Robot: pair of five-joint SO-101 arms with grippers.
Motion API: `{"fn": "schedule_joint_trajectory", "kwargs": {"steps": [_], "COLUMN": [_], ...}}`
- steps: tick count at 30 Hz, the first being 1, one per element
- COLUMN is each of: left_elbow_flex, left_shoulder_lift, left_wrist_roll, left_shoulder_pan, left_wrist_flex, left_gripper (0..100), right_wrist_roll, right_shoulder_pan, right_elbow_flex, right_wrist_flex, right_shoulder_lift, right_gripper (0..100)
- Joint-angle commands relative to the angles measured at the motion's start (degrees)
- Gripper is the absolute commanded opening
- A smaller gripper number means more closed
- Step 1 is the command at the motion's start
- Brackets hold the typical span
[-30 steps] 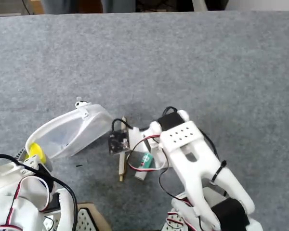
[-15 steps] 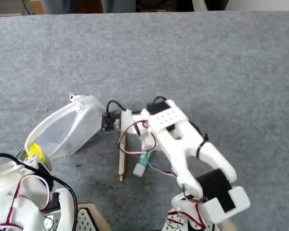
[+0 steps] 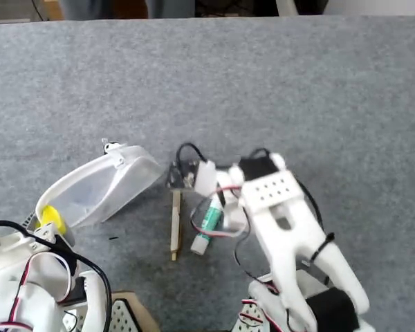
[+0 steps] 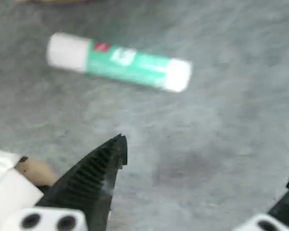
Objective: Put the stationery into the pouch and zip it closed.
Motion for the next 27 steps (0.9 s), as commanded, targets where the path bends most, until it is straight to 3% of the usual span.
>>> {"fn": "schedule_joint_trajectory", "kwargs": {"steps": [1, 8, 12, 21, 27], "left_elbow_flex": [-0.84, -0.84, -0.84, -0.84, -0.84], "left_shoulder_lift": [0.97, 0.97, 0.97, 0.97, 0.97], "left_wrist_roll": [-0.44, -0.44, -0.44, -0.44, -0.44], "left_shoulder_pan": [-0.31, -0.31, -0.31, -0.22, -0.04], "left_wrist_flex": [0.00, 0.00, 0.00, 0.00, 0.00], "left_gripper": [3, 3, 3, 3, 3], "right_wrist_roll": [-0.79, -6.68, -8.97, -14.68, -20.04], "right_shoulder_pan": [0.26, -0.09, -2.02, -1.85, -1.93], "right_elbow_flex": [5.76, 7.43, 4.70, -15.60, -27.82], "right_wrist_flex": [-3.52, -13.45, -16.88, -18.29, -16.18], "right_shoulder_lift": [-3.82, -3.03, 4.62, 30.02, 34.42], "right_gripper": [49.5, 49.5, 49.5, 49.5, 49.5]}}
